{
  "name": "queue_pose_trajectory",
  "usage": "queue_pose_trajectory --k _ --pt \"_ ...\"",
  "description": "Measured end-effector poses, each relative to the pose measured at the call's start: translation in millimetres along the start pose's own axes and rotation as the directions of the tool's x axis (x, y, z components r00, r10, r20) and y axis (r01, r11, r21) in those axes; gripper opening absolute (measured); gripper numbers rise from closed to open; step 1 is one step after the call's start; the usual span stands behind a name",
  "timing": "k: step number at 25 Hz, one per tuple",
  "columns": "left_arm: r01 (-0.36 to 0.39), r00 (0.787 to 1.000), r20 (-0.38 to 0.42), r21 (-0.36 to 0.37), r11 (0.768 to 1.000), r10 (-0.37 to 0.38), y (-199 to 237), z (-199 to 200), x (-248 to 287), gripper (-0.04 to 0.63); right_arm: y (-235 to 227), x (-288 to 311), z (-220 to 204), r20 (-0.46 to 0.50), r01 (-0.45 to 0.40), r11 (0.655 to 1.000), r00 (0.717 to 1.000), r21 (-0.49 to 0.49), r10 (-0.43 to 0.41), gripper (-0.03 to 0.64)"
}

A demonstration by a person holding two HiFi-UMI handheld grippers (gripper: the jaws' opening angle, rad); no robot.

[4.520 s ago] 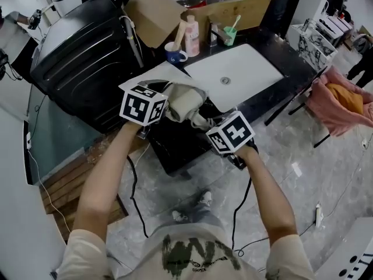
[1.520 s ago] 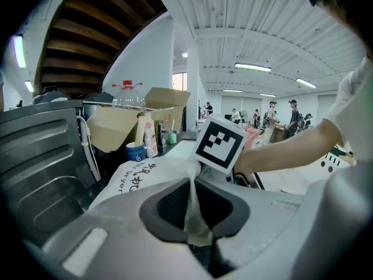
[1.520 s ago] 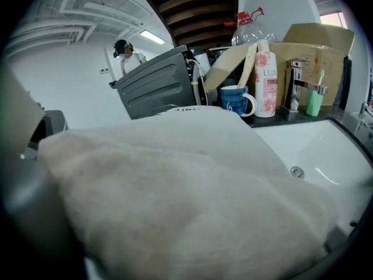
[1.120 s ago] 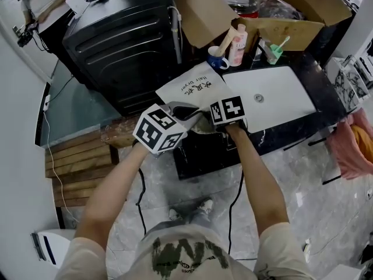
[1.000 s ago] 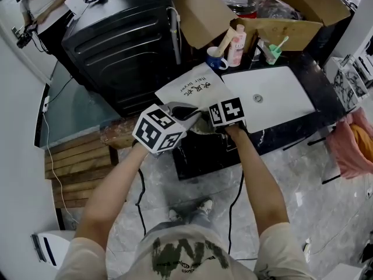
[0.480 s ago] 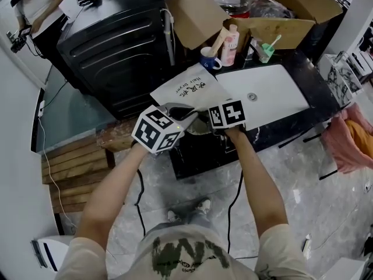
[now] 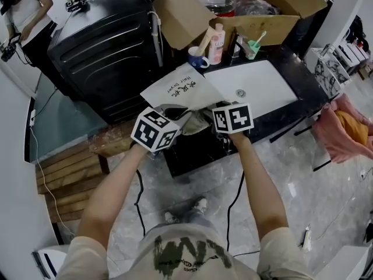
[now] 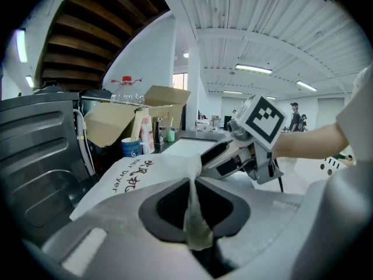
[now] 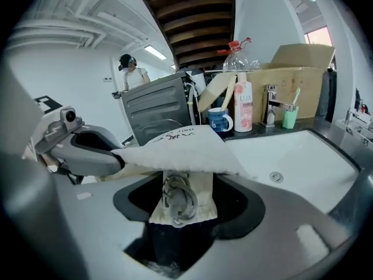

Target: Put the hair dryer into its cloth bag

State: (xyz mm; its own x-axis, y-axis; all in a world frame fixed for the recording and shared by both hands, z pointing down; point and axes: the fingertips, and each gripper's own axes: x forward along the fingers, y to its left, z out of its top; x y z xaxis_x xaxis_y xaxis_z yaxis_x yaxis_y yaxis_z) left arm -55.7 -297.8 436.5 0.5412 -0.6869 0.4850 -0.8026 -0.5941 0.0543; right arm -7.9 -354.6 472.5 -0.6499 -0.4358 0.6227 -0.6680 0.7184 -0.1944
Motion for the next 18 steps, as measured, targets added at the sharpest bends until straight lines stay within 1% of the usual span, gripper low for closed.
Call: queue_pose_trajectory --k 3,9,13,18 --pt "0.0 1.0 0.002 -0.005 1.0 0.0 -1.6 -2.6 2.1 0.037 -1.9 -13.3 -2.7 0.016 0.023 1.0 1.0 0.007 -0.023 0.241" --pt "-0.004 1.0 0.025 -0.027 1.0 0.005 -3.2 -3.9 2.9 0.052 2.4 -37.3 -2.7 0.062 0.061 0.998 0.996 0.028 -0.063 0.219" --pt "0.007 0.998 0.059 -0.045 0.999 -0.005 -7.9 1.9 -0.3 0.073 5.8 -54.5 0.0 0.096 0.104 0.994 0.99 0.039 -0.107 0.19" --pt "0.0 0.994 0.113 -0.06 0.998 0.006 -10.6 12.9 -10.2 0.074 11.4 -75.4 1.9 0.145 0.147 0.988 0.978 0.052 -0.153 0.164"
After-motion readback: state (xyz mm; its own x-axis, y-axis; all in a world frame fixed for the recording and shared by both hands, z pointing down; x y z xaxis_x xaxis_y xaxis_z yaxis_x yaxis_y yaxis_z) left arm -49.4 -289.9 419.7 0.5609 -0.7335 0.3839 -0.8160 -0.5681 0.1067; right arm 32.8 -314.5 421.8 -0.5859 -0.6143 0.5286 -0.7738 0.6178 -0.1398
